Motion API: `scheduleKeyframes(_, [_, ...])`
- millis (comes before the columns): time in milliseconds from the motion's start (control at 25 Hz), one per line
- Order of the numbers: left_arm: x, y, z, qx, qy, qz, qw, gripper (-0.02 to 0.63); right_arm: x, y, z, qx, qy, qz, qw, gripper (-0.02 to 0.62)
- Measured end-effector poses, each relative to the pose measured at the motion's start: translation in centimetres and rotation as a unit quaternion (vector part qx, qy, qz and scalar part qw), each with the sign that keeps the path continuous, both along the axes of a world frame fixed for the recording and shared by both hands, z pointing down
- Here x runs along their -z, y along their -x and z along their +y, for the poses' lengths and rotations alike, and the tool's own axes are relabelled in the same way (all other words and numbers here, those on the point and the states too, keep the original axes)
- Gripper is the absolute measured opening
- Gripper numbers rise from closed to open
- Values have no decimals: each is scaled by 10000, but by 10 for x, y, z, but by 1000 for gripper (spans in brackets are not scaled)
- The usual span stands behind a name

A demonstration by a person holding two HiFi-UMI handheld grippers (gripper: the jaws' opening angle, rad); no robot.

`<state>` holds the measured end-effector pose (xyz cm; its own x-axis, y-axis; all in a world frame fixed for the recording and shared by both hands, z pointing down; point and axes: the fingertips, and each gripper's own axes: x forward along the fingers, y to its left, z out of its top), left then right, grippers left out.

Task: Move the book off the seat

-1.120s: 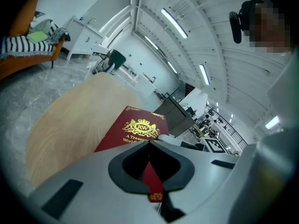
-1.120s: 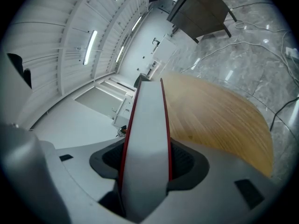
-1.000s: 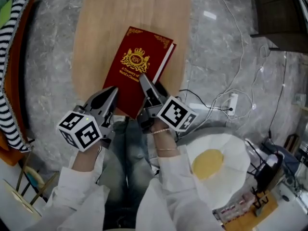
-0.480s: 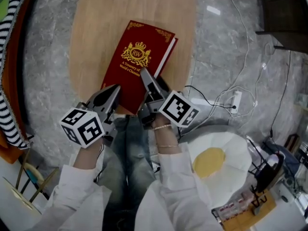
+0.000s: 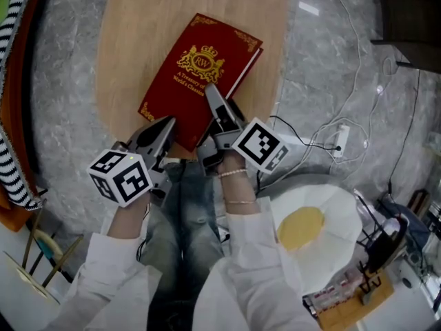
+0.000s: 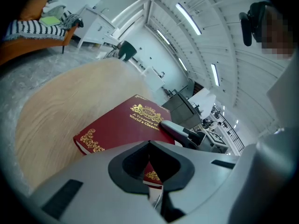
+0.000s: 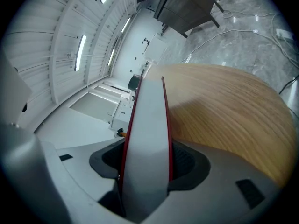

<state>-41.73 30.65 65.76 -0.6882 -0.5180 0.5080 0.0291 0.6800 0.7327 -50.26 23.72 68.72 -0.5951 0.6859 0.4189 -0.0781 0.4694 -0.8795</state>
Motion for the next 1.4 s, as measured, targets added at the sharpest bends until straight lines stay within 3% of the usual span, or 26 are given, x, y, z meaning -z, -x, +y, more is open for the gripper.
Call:
scheduleKeyframes(600, [-9, 0, 9, 52, -39, 102, 9999, 6, -18, 1, 2, 468, -201, 515, 9974, 264])
scheduleKeyframes(1040, [-6, -1, 13, 93, -27, 61, 9999, 6, -15, 2, -1, 773, -783, 688, 9915, 279])
scheduleKeyframes(1400, [-3, 3, 29, 149, 48, 61, 9999, 6, -24, 2, -7, 685, -1146, 750, 9882, 302])
